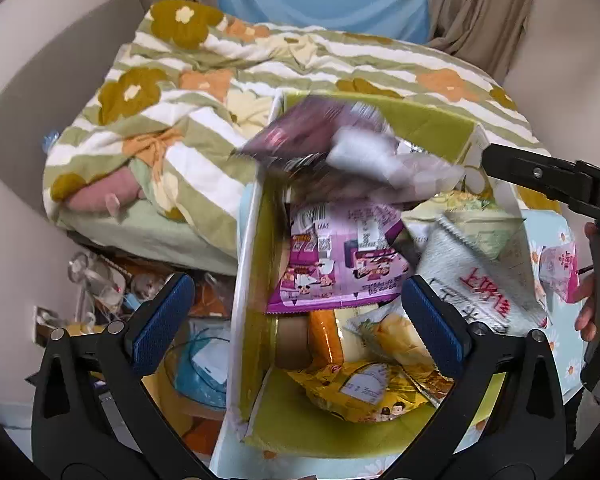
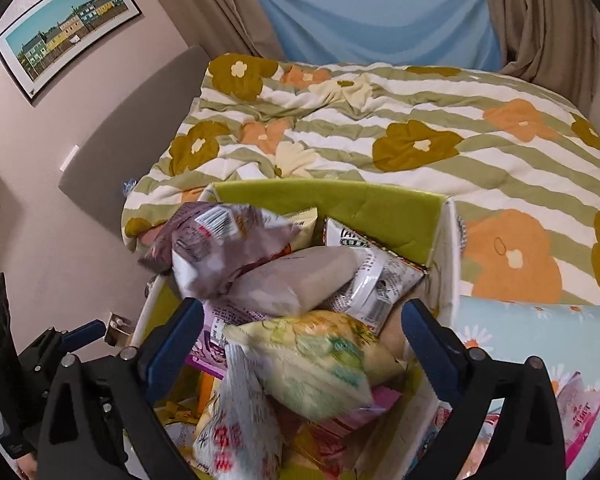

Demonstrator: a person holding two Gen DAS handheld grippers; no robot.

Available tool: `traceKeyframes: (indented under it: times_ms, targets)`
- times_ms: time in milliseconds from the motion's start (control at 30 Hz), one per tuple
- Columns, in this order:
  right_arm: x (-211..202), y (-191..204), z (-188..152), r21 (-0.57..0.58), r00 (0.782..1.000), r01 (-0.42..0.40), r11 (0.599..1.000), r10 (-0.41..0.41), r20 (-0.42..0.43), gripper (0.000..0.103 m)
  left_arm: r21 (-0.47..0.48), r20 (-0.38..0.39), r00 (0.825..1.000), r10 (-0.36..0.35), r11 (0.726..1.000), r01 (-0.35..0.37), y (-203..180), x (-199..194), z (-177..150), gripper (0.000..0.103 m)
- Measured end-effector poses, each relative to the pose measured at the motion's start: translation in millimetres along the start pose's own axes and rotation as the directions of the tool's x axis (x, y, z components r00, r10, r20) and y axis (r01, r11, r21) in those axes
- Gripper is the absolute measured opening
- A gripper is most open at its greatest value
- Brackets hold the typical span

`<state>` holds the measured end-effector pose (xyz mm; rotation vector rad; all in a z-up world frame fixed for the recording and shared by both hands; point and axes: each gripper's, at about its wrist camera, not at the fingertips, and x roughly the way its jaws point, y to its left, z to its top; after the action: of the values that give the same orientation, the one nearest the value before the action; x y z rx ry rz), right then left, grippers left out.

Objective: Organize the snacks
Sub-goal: 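Move both tools back from the box to the last snacks on the table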

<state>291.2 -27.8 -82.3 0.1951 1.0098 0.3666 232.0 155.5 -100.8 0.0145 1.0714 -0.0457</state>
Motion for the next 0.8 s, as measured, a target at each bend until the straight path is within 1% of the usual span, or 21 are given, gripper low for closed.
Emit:
traceKeyframes:
  times_ms: [133,167,233,267,400,500,633,733,767,800]
  targets:
    - [-27.2,0.9,-1.8,0.008,0.999,0.013,1.0,-0.013,0.044,0.099,0.014,0.034,0.999,0.007,1.0,-0.007,-4.0,-20.3,3.5,0.103]
    - [-37.4,0.8,-3.3,0.012,0.998,0.02,1.0,-0.02,0.059,0.103,0.021,0.048,0.999,0.007,1.0,-0.008,-5.7,-26.9,4.9,0.103]
    - [-54.5,-0.2,-7.0,0.017,0.995,0.036,0.999,-0.038,0.092,0.103,0.036,0.074,0.997,0.003,0.999,-0.005,-10.1,-37.0,7.1,0.103]
    - [-67.7,-1.6,-10.6,0.023,0.992,0.054,0.998,-0.056,0.116,0.103,0.048,0.087,0.996,-0.003,0.999,-0.001,-13.5,-42.7,8.4,0.103]
    - [-103.6,-13.0,-24.1,0.061,0.98,0.109,0.992,-0.117,0.163,0.103,0.094,0.121,0.991,-0.048,0.995,0.037,-32.3,-59.0,13.5,0.103]
    - [-130.4,-29.4,-35.7,0.097,0.968,0.152,0.984,-0.168,0.185,0.103,0.137,0.142,0.986,-0.082,0.989,0.062,-55.1,-70.1,15.0,0.103]
    - [-161.9,-59.2,-53.4,0.144,0.955,0.202,0.969,-0.227,0.191,0.103,0.18,0.149,0.98,-0.13,0.978,0.103,-93.0,-77.3,11.5,0.103]
    - [-179.2,-82.0,-67.4,0.163,0.946,0.237,0.958,-0.266,0.188,0.103,0.214,0.149,0.978,-0.145,0.971,0.111,-124.5,-79.9,4.9,0.103]
    - [-183.8,-90.5,-71.9,0.166,0.94,0.254,0.953,-0.283,0.188,0.103,0.228,0.148,0.978,-0.148,0.967,0.112,-140.8,-80.3,1.6,0.103]
    - [-188.6,-100.1,-77.1,0.166,0.936,0.27,0.949,-0.299,0.187,0.103,0.233,0.146,0.978,-0.148,0.966,0.112,-149.4,-80.3,-1.1,0.103]
